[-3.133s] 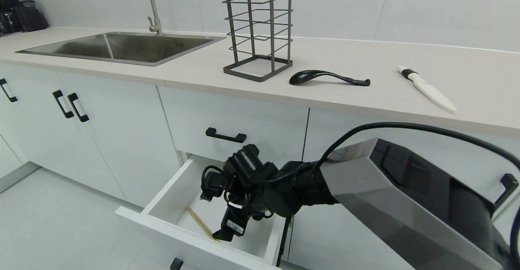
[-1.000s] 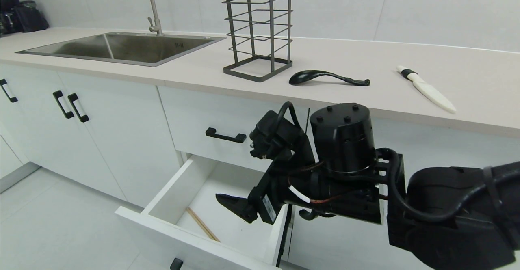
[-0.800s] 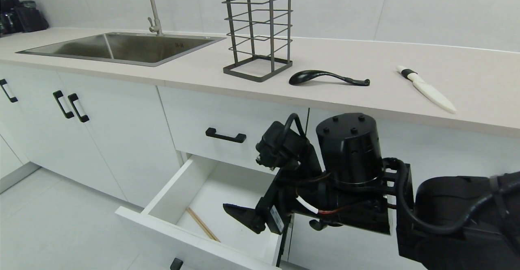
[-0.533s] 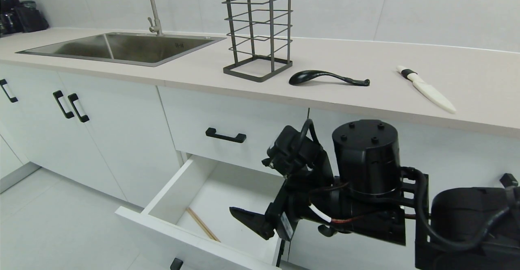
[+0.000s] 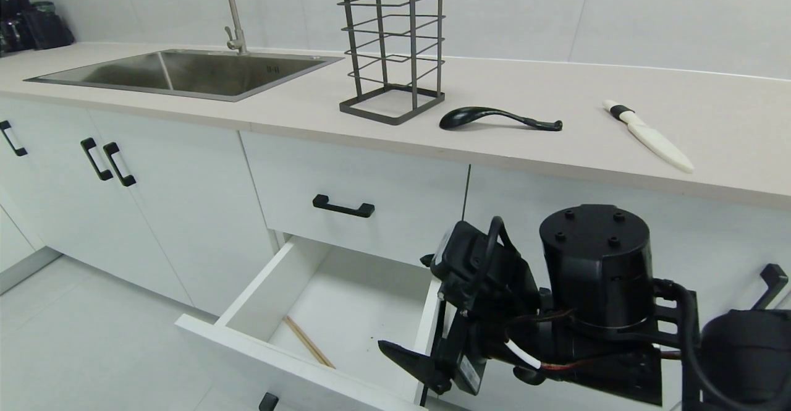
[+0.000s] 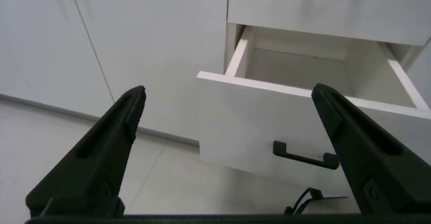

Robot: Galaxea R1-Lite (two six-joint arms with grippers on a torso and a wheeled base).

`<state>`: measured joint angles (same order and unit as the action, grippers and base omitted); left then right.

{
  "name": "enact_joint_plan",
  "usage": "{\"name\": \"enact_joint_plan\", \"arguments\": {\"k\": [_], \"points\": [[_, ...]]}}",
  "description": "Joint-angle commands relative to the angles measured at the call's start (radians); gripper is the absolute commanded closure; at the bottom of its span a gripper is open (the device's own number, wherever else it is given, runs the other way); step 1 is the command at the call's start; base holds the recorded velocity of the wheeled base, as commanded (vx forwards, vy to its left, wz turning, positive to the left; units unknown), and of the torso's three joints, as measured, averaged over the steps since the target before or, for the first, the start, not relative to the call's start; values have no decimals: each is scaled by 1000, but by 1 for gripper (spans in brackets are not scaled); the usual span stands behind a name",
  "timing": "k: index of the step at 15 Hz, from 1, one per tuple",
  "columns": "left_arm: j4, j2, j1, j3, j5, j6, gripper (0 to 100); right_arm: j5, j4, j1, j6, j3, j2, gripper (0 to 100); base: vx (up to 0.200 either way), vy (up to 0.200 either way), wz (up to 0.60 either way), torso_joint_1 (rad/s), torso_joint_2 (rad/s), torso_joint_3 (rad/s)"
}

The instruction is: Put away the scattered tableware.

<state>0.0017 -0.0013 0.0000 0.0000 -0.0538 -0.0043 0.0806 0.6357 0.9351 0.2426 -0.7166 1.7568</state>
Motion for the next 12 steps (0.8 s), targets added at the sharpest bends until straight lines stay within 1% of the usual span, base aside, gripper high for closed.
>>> {"name": "enact_joint_plan", "arguments": {"k": [1, 4, 6, 10, 12], "points": [[0, 1, 0, 0, 0, 0, 0, -1, -1, 1, 15, -7, 0, 0, 0, 0, 0, 0, 0, 0], [0, 1, 0, 0, 0, 0, 0, -1, -1, -1, 14, -4, 1, 0, 0, 0, 0, 128, -162, -116], [0, 1, 0, 0, 0, 0, 0, -1, -1, -1, 12, -4, 1, 0, 0, 0, 0, 203, -183, -266], [0, 1, 0, 0, 0, 0, 0, -1, -1, 1, 11, 0, 0, 0, 0, 0, 0, 197, -615, -228], [0, 1, -2, 0, 0, 0, 0, -1, -2, 1, 9, 2, 0, 0, 0, 0, 0, 56, -488, -244]]}}
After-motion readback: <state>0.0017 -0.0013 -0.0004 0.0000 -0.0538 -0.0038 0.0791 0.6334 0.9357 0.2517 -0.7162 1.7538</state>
